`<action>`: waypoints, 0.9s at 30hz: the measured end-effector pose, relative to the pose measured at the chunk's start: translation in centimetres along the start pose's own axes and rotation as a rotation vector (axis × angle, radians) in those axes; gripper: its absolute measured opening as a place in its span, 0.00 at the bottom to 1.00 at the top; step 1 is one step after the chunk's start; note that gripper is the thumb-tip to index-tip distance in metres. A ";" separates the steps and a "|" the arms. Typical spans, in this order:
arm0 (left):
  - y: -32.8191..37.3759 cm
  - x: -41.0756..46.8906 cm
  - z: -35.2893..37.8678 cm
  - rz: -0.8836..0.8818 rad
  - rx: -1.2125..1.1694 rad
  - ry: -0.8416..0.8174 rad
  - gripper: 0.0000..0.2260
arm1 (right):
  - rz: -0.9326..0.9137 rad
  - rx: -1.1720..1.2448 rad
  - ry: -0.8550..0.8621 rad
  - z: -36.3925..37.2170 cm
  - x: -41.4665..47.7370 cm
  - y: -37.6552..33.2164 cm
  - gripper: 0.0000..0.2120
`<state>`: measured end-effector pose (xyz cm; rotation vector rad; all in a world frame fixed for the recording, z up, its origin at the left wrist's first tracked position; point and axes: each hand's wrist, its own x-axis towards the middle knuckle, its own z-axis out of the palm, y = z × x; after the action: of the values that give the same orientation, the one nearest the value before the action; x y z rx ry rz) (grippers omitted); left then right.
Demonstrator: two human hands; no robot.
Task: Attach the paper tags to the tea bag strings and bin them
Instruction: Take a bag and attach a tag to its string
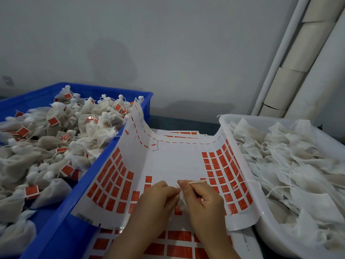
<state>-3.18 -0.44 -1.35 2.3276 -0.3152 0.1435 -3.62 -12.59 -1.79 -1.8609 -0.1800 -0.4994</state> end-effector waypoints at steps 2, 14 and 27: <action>0.1 -0.1 -0.1 -0.038 -0.157 -0.062 0.15 | -0.026 -0.005 -0.014 0.2 -0.1 0.1 0.07; 0.8 0.2 -1.8 -0.285 -1.180 -0.198 0.18 | -0.080 0.088 -0.058 0.2 -0.5 -1.3 0.16; 1.1 -0.1 -1.9 -0.297 -1.178 -0.169 0.15 | -0.126 0.123 -0.047 0.8 -1.4 -1.3 0.29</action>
<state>-3.56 0.18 0.76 1.1853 -0.0758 -0.3163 -5.13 -11.21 -1.44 -1.7490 -0.3538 -0.5198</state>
